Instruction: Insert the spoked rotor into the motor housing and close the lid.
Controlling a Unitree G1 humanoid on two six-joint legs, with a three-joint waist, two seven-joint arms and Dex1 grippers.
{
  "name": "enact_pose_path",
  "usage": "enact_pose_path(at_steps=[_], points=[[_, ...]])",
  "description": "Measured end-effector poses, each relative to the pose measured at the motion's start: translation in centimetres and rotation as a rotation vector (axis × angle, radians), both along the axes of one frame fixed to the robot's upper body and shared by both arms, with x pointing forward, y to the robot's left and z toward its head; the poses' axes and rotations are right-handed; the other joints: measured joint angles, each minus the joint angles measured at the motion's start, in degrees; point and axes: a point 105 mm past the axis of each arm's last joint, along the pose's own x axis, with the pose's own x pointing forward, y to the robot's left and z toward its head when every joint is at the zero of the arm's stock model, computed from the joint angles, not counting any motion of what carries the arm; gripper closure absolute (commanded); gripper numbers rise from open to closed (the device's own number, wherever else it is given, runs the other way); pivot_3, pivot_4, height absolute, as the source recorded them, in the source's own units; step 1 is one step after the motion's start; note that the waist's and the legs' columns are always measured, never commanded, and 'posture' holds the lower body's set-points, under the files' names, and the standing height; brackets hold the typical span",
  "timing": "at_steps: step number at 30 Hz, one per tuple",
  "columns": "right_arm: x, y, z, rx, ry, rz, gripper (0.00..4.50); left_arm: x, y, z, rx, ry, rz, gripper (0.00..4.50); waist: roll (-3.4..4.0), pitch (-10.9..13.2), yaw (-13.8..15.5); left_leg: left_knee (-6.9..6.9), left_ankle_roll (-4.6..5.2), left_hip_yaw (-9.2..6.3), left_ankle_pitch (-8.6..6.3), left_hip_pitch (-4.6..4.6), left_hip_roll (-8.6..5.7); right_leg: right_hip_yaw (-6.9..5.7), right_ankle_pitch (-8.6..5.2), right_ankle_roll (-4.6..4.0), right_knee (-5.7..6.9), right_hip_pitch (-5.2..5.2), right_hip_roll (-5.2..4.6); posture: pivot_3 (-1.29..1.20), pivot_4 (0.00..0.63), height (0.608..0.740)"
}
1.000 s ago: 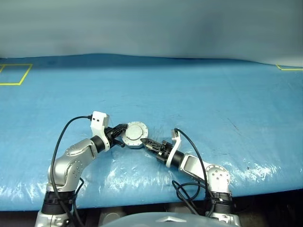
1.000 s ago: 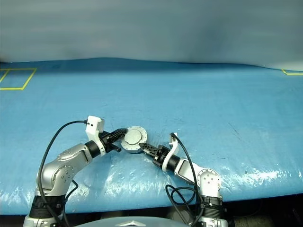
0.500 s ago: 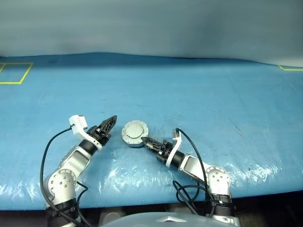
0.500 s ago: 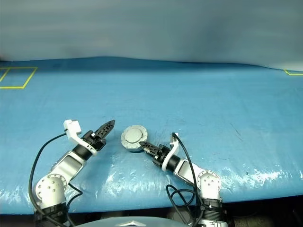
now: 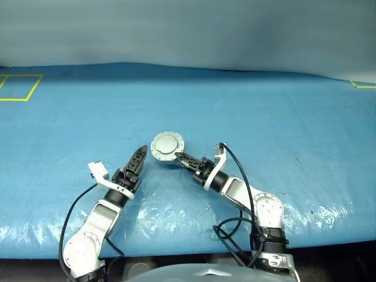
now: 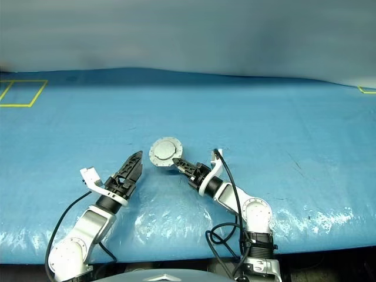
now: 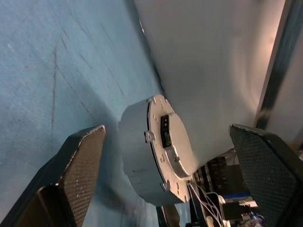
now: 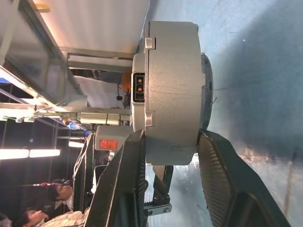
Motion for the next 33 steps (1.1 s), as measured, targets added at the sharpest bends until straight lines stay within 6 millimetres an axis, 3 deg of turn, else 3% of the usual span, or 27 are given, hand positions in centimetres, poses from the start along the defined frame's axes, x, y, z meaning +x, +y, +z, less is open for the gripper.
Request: enact_pose_path(at_steps=[13,22,25,30,33], points=[[-1.1,2.3,3.4,0.047,-0.096,0.111,3.23,0.1,-0.9,0.6,-0.2,-0.027,-0.021,0.0,0.02,0.0,0.0,0.04,0.0,-0.01,0.0,-0.05,0.0,-0.02,0.07,-0.09,-0.03,-0.01,0.0,0.0,0.15,0.74],[-2.5,3.4,3.1,0.068,-0.064,0.167,3.23,0.3,-1.6,1.0,-0.23,-0.058,-0.04,0.0,0.03,0.0,0.1,0.05,0.0,-0.03,0.0,-0.08,-0.01,-0.04,0.09,-0.12,-0.03,-0.01,0.0,0.0,0.15,0.74],[-2.8,3.8,3.2,0.069,-0.065,0.184,3.23,0.3,-2.1,1.4,-0.257,-0.073,-0.07,0.64,0.03,0.0,0.1,0.08,0.0,-0.03,0.0,-0.08,-0.01,-0.04,0.09,-0.12,-0.01,-0.01,0.0,0.0,0.15,0.74],[-2.9,3.8,3.0,0.057,-0.055,0.181,3.23,0.1,-2.4,1.7,-0.285,-0.074,-0.098,2.18,0.03,0.0,0.2,0.09,0.0,-0.04,0.0,-0.09,-0.01,-0.04,0.09,-0.11,-0.01,-0.01,0.0,0.0,0.15,0.74],[-2.9,3.8,3.0,0.037,-0.068,0.179,3.23,0.1,-2.3,1.7,-0.292,-0.069,-0.095,2.15,0.03,0.0,0.2,0.08,0.0,-0.05,0.0,-0.09,-0.01,-0.05,0.09,-0.11,-0.01,-0.01,0.0,0.0,0.15,0.74]])
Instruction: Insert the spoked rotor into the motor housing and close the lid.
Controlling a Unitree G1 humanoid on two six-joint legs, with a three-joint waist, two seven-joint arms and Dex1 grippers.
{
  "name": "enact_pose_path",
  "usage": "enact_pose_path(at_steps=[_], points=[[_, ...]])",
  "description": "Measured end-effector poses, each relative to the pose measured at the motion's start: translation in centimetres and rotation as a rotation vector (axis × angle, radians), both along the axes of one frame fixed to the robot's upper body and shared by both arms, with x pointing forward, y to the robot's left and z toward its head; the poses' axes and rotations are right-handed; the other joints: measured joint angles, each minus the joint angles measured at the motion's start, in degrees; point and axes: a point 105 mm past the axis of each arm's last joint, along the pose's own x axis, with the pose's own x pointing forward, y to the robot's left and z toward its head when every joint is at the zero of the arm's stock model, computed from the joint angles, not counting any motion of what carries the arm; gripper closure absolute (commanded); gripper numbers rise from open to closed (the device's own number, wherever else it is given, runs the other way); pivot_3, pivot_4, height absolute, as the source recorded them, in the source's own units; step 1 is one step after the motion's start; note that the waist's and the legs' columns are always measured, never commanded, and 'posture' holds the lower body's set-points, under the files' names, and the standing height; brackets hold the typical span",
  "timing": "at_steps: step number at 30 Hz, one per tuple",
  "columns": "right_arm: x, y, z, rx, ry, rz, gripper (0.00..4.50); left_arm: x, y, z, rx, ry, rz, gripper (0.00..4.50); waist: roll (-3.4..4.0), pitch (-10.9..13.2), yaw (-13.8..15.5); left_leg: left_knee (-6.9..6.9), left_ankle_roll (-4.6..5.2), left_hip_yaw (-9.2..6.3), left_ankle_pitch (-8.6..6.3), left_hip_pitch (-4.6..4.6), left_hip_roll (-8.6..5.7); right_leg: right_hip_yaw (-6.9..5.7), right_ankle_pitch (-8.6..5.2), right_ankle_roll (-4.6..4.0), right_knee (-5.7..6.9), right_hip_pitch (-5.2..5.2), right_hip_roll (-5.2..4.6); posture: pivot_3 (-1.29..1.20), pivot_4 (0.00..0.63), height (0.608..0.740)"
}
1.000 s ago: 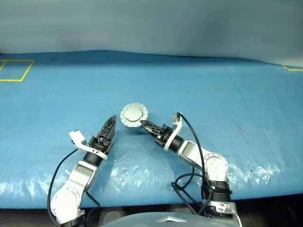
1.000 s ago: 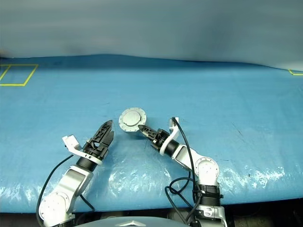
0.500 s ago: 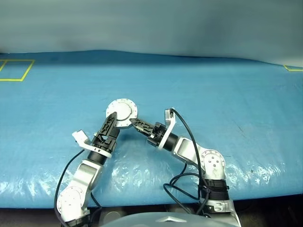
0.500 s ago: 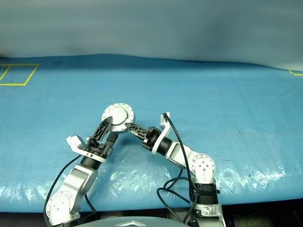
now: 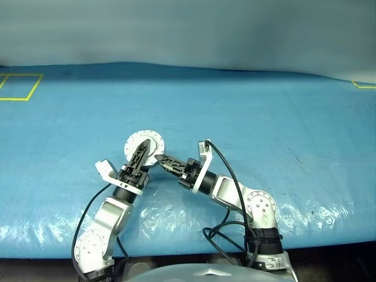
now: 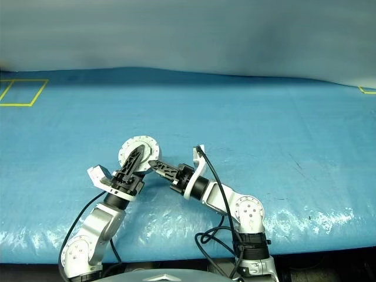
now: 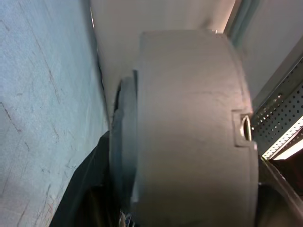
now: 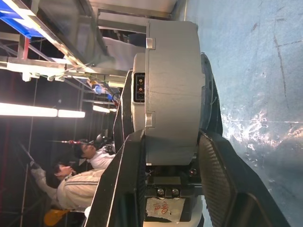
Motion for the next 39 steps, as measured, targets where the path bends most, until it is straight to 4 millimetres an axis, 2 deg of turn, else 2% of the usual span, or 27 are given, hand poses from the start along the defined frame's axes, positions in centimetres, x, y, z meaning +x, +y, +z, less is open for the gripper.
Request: enact_pose_path(at_steps=[1,7,10,11,14,16,20,23,26,33,39], points=[[0.0,0.0,0.0,-0.007,-0.006,-0.005,3.23,0.0,0.1,0.0,-0.004,0.003,0.009,2.15,0.0,0.0,0.0,0.0,0.0,0.0,0.0,0.0,0.0,0.0,0.0,0.01,0.0,0.0,0.0,0.0,0.15,0.74],[0.9,-0.7,-0.9,-0.128,-0.06,-0.082,1.25,0.2,0.7,-0.5,0.005,0.038,0.059,2.15,0.0,0.0,0.2,0.03,0.0,0.0,0.0,-0.01,-0.02,0.0,0.01,0.02,-0.01,0.0,-0.01,0.0,0.15,0.74],[1.1,-1.6,-1.9,-0.325,-0.179,-0.111,0.28,0.6,1.1,-0.8,0.038,0.063,0.095,2.15,-0.01,0.0,0.6,0.04,-0.01,0.0,0.01,-0.02,-0.03,0.0,0.02,0.04,-0.03,0.01,-0.02,0.0,0.15,0.74],[1.2,-2.2,-2.5,-0.447,-0.256,-0.123,0.0,1.0,1.3,-0.9,0.067,0.075,0.111,2.15,-0.01,0.0,0.7,0.06,-0.02,-0.01,0.01,-0.02,-0.04,-0.01,0.03,0.05,-0.02,0.01,-0.02,0.0,0.15,0.74],[1.0,-2.7,-3.4,-0.711,-0.486,-0.109,0.0,2.3,1.8,-0.8,0.129,0.092,0.139,2.15,0.0,0.0,1.0,0.06,-0.1,-0.05,0.07,-0.01,-0.04,-0.04,-0.02,0.23,-0.01,0.01,-0.01,0.0,0.15,0.74],[0.6,-2.9,-3.8,-0.816,-0.616,-0.098,0.0,3.5,2.0,-0.6,0.168,0.088,0.143,2.15,-0.01,0.0,1.1,0.07,-0.16,-0.1,0.11,-0.01,-0.05,-0.08,-0.07,0.36,0.0,0.02,0.0,0.0,0.15,0.74],[0.0,-2.9,-4.0,-0.914,-0.845,-0.134,0.0,7.0,3.0,0.7,0.245,0.076,0.169,2.15,-0.06,0.0,1.5,0.1,-0.21,-0.16,0.15,-0.01,-0.09,-0.11,-0.02,0.49,-0.04,0.07,-0.01,0.0,0.15,0.74],[0.1,-3.8,-4.1,-0.984,-0.959,-0.225,0.0,9.6,3.6,0.9,0.271,0.096,0.188,2.15,-0.09,0.0,1.9,0.11,-0.22,-0.18,0.15,-0.02,-0.11,-0.13,0.0,0.51,-0.07,0.1,-0.02,0.0,0.15,0.74],[0.4,-5.0,-4.6,-1.055,-0.983,-0.306,0.0,12.2,3.9,0.5,0.314,0.144,0.195,2.15,-0.12,0.0,2.2,0.11,-0.22,-0.19,0.16,-0.02,-0.11,-0.14,0.06,0.41,-0.07,0.1,-0.01,0.0,0.15,0.74],[0.9,-6.6,-6.1,-1.166,-0.936,-0.364,0.0,17.1,2.1,-0.3,0.414,0.227,0.145,2.15,-0.26,0.1,2.4,0.1,-0.51,-0.34,0.33,-0.13,-0.14,-0.3,0.16,0.23,-0.1,0.1,-0.02,0.0,0.15,0.74],[0.7,-6.6,-6.7,-1.183,-0.916,-0.364,0.0,19.2,-0.1,-0.4,0.497,0.234,0.101,2.15,-0.25,0.1,2.1,0.01,-0.54,-0.37,0.35,-0.19,-0.14,-0.36,0.13,0.16,-0.11,0.04,-0.03,0.0,0.15,0.74]])
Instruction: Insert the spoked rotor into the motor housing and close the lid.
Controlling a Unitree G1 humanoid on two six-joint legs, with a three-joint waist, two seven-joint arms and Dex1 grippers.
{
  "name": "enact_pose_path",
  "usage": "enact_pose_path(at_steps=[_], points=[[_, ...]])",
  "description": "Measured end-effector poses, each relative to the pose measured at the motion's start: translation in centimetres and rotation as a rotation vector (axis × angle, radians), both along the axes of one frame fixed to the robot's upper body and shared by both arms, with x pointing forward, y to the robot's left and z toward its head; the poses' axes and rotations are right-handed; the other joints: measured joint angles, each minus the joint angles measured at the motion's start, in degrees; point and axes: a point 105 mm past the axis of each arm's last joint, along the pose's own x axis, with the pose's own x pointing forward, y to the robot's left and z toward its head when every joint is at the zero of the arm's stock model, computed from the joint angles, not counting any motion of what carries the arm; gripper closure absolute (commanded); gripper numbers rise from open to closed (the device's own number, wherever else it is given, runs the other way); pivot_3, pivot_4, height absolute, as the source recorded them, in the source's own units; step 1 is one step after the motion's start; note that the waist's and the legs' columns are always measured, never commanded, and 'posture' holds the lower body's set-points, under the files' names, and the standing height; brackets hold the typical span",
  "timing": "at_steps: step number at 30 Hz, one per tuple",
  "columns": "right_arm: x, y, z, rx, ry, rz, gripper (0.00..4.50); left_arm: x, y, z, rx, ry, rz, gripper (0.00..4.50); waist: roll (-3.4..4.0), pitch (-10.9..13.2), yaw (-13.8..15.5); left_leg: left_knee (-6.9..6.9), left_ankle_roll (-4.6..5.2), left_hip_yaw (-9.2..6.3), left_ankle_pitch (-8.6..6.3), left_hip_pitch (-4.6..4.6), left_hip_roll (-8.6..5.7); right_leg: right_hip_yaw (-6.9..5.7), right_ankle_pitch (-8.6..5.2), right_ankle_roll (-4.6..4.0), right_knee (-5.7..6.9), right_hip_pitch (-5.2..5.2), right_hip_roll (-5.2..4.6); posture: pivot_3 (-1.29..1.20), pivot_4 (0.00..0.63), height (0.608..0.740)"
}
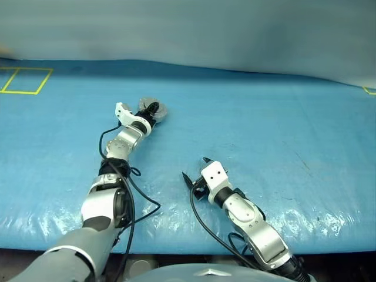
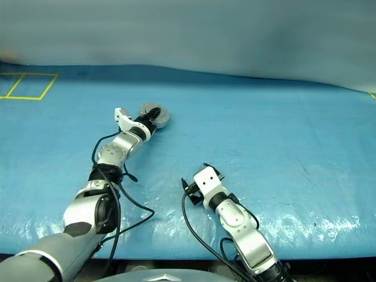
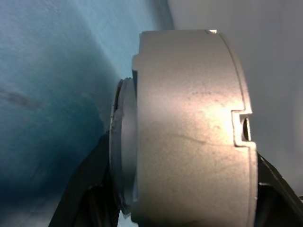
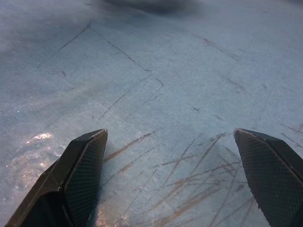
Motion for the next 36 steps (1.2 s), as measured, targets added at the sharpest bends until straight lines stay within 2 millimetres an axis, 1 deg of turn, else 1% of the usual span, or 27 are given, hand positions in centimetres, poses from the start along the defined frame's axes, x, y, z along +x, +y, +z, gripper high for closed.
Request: enact_pose_path(at_steps=[3,5,7,8,10,11,12,14,17,19,20,22,23,25,27,29,31,34,36], points=[[0.0,0.1,0.1,-0.009,-0.009,0.0,0.0,0.3,-0.6,-0.7,0.035,0.042,-0.01,2.15,0.0,0.0,-0.3,-0.04,0.0,-0.04,0.0,0.0,0.0,-0.05,-0.02,-0.03,0.01,0.0,0.0,0.0,0.15,0.74],[0.1,0.1,0.1,-0.013,-0.012,-0.004,0.0,0.5,-0.6,-0.7,0.047,0.055,-0.011,2.15,0.0,0.0,-0.3,-0.02,-0.02,-0.09,0.01,0.01,0.0,-0.1,-0.03,-0.04,0.07,0.02,-0.02,0.0,0.15,0.74],[0.1,0.1,0.1,-0.008,-0.009,-0.009,0.0,0.5,-0.3,-0.9,0.055,0.068,-0.003,1.42,0.01,0.0,-0.5,0.0,-0.04,-0.1,0.02,0.07,0.01,-0.11,-0.03,-0.04,0.11,0.08,-0.02,0.0,0.15,0.74],[0.0,0.1,0.0,-0.008,-0.006,-0.011,0.0,0.5,-0.1,-0.9,0.051,0.07,0.003,1.16,0.01,0.0,-0.6,0.0,-0.05,-0.11,0.03,0.14,0.01,-0.11,-0.03,-0.04,0.13,0.15,-0.02,0.0,0.15,0.74],[-0.1,0.1,-0.2,-0.009,-0.001,-0.017,0.0,0.5,0.4,-0.8,0.059,0.07,0.004,0.49,0.01,0.0,-1.1,-0.03,-0.03,-0.1,0.02,0.52,0.01,-0.1,-0.05,-0.03,0.13,0.49,-0.02,0.0,0.15,0.74],[-0.1,0.1,-0.2,-0.007,0.001,-0.02,0.0,0.4,0.7,-0.9,0.063,0.069,0.004,0.2,0.04,0.0,-1.4,-0.07,0.02,-0.1,-0.01,0.73,0.02,-0.1,-0.19,0.19,0.13,0.68,-0.01,0.0,0.15,0.74],[-0.1,0.1,-0.2,-0.004,0.001,-0.023,0.0,0.3,1.0,-1.0,0.064,0.07,0.005,0.04,0.06,-0.1,-1.7,-0.08,0.12,-0.1,-0.07,0.88,0.04,-0.09,-0.21,0.2,0.14,0.8,-0.01,0.0,0.15,0.74],[0.1,0.2,0.0,0.008,0.0,-0.036,0.0,-0.3,2.0,-1.8,0.085,0.083,0.002,0.04,0.18,-0.2,-2.3,-0.11,0.16,-0.09,-0.09,1.13,0.06,-0.08,-0.23,0.21,0.22,0.99,0.01,0.0,0.15,0.74],[0.0,0.4,0.0,0.018,0.006,-0.027,0.0,-1.7,3.7,-3.0,0.102,0.093,0.003,0.04,0.28,-0.3,-3.0,-0.19,0.16,-0.03,-0.1,1.84,0.07,-0.01,-0.27,0.18,0.28,1.56,0.01,0.0,0.15,0.74],[-0.1,0.6,-0.1,0.021,0.015,-0.014,0.0,-3.3,4.9,-3.8,0.106,0.095,0.0,0.04,0.38,-0.8,-3.3,-0.19,0.16,0.03,-0.11,2.05,0.09,0.05,-0.28,0.18,0.29,1.74,0.01,0.0,0.15,0.74],[-0.1,0.6,-0.2,0.022,0.018,-0.012,0.0,-3.8,5.1,-4.0,0.103,0.095,-0.003,0.04,0.4,-0.9,-3.3,-0.18,0.16,0.03,-0.11,2.15,0.09,0.06,-0.28,0.18,0.3,1.84,0.0,0.0,0.15,0.74],[-0.1,0.7,-0.3,0.028,0.033,0.006,0.0,-5.9,5.9,-4.6,0.129,0.094,-0.001,0.04,0.39,-1.0,-3.4,-0.23,0.15,0.14,-0.14,2.48,0.09,0.18,-0.33,0.13,0.28,2.1,-0.01,0.0,0.15,0.74],[-0.1,0.7,-0.4,0.03,0.038,0.01,0.0,-6.9,6.1,-4.9,0.141,0.091,-0.007,0.04,0.4,-1.0,-3.3,-0.25,0.15,0.19,-0.17,2.65,0.09,0.24,-0.47,-0.12,0.27,2.27,-0.01,0.0,0.15,0.74],[-0.2,0.8,-0.4,0.038,0.049,0.031,0.0,-9.2,6.5,-5.3,0.247,0.08,-0.031,0.04,0.36,-1.2,-3.2,-0.24,0.13,0.22,-0.19,2.73,0.09,0.28,-0.54,-0.22,0.26,2.28,-0.02,0.0,0.15,0.74],[-0.2,0.9,-0.5,0.046,0.058,0.046,0.0,-11.0,6.4,-5.6,0.424,0.062,-0.08,0.04,0.35,-1.2,-3.0,-0.22,0.12,0.23,-0.2,2.75,0.08,0.31,-0.55,-0.23,0.24,2.17,-0.01,0.0,0.15,0.74],[-0.1,0.9,-0.3,0.066,0.059,0.054,0.0,-12.6,6.6,-5.9,0.627,0.007,-0.105,0.04,0.38,-1.2,-3.0,-0.23,0.09,0.36,-0.23,2.77,0.09,0.45,-0.55,-0.24,0.21,1.96,-0.02,0.0,0.15,0.74],[0.1,0.5,-0.2,0.085,0.058,0.047,0.0,-13.9,6.3,-6.0,0.761,-0.072,-0.117,0.04,0.31,-1.2,-2.9,-0.24,0.1,0.46,-0.25,2.66,0.09,0.53,-0.55,-0.24,0.2,1.83,-0.05,0.0,0.15,0.74],[0.3,-0.7,0.0,0.063,0.025,0.018,0.0,-15.5,6.1,-6.3,0.994,-0.18,-0.153,0.04,0.16,-1.1,-2.0,-0.25,0.11,0.46,-0.26,2.2,0.09,0.53,-0.54,-0.25,0.17,1.32,-0.04,0.0,0.15,0.74],[0.4,-1.7,0.0,0.031,-0.005,-0.022,0.0,-16.1,5.9,-6.3,1.088,-0.243,-0.161,0.04,0.16,-1.1,-1.3,-0.22,0.16,0.46,-0.23,1.45,0.09,0.51,-0.5,-0.23,0.19,0.91,-0.04,0.0,0.15,0.74]])
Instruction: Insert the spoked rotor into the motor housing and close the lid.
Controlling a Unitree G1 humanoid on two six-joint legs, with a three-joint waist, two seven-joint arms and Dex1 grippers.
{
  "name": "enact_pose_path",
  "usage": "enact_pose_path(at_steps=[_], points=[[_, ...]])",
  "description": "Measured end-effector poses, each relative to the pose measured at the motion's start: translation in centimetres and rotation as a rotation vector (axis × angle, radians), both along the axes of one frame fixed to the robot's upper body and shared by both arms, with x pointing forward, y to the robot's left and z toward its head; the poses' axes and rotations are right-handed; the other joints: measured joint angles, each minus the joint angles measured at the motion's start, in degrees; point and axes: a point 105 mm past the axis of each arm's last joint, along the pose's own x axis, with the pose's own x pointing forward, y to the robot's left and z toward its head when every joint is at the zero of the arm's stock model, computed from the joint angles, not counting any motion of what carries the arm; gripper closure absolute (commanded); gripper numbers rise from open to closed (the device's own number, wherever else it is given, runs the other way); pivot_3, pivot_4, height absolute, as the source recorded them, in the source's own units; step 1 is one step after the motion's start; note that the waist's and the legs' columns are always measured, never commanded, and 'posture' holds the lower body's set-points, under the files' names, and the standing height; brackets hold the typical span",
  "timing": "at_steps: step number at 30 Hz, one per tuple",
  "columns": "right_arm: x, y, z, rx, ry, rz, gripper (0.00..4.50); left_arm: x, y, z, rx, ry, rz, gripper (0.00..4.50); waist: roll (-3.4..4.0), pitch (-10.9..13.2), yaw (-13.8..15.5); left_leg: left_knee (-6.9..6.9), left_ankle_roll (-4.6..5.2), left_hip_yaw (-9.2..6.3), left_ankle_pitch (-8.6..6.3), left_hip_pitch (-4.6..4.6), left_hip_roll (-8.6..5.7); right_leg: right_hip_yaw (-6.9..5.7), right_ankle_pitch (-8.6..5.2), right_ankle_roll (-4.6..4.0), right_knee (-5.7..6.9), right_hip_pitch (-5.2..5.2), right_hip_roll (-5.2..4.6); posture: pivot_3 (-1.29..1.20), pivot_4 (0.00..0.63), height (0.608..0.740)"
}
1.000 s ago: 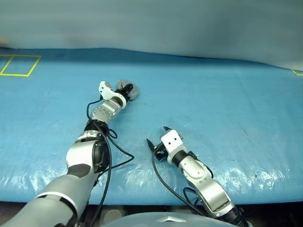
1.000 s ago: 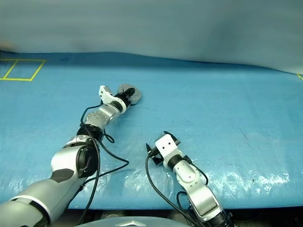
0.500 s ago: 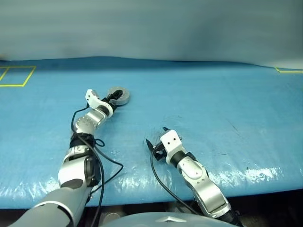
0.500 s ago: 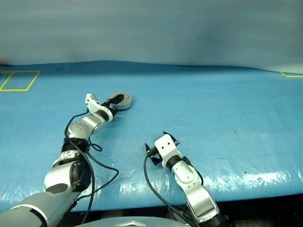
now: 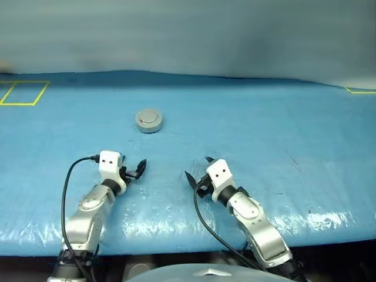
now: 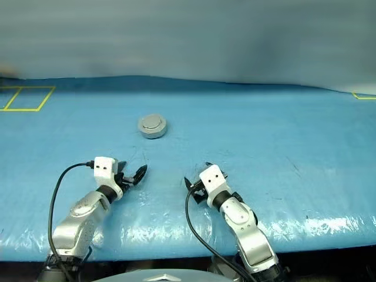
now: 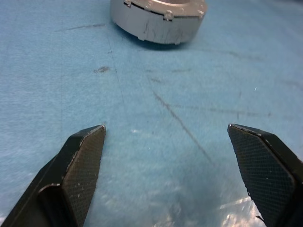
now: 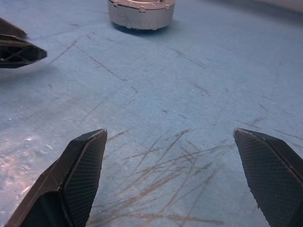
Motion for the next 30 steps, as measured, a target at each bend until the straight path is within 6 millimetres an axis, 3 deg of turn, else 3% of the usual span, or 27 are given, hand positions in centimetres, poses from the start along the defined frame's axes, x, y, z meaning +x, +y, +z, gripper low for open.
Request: enact_pose_path(at_steps=[5,16,30], points=[[-0.4,-1.2,0.5,0.033,-0.026,-0.049,0.0,-0.9,-1.7,1.4,0.063,-0.117,-0.103,0.04,0.03,0.0,0.9,0.0,0.06,-0.03,-0.03,-0.76,0.0,-0.05,0.28,0.19,-0.02,-0.62,0.0,0.0,0.15,0.74],[-0.8,-1.3,0.9,0.087,-0.011,-0.063,0.0,-1.6,-3.8,1.7,0.078,-0.175,-0.188,0.04,0.07,0.2,1.1,0.15,0.13,-0.01,-0.03,-0.74,0.0,-0.06,0.03,0.08,-0.01,-0.57,0.0,0.0,0.15,0.74],[-0.7,-1.1,0.9,0.141,0.011,-0.073,0.0,-1.8,-4.2,1.6,0.064,-0.167,-0.221,0.04,0.08,0.2,1.1,0.15,0.15,-0.01,-0.02,-0.73,0.0,-0.06,0.05,0.1,0.04,-0.56,0.0,0.0,0.15,0.74]])
